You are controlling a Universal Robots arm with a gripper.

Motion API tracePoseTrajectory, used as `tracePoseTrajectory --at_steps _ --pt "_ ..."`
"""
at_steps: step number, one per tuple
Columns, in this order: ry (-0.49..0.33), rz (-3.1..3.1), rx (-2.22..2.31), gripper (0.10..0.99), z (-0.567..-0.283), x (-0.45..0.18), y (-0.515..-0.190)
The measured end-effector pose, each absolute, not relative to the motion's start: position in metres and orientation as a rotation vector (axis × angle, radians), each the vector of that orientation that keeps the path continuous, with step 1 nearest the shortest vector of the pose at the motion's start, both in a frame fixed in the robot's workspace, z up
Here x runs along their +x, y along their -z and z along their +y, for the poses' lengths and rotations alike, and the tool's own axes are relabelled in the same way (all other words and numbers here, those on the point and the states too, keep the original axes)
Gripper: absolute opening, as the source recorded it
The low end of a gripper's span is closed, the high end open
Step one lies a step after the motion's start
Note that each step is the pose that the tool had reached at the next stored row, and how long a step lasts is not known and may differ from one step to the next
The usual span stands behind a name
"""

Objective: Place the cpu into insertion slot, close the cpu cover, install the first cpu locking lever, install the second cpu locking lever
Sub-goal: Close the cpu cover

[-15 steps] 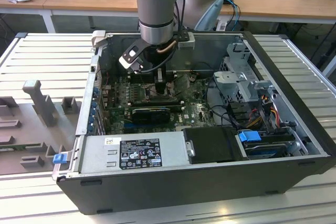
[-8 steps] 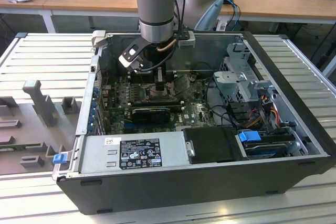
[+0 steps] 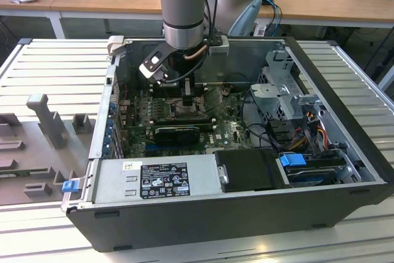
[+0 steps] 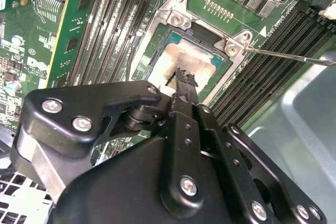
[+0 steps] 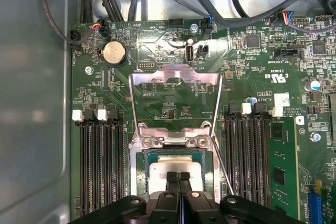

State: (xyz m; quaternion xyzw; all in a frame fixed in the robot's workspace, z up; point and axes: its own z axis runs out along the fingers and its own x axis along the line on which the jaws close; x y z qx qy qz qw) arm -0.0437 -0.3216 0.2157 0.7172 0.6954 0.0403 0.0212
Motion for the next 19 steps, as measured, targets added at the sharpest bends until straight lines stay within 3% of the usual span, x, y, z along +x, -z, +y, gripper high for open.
tracePoseTrajectory --at_steps 19 --pt "-0.124 2.155 2.223 0.106 -0.3216 -0.0404 -0.2242"
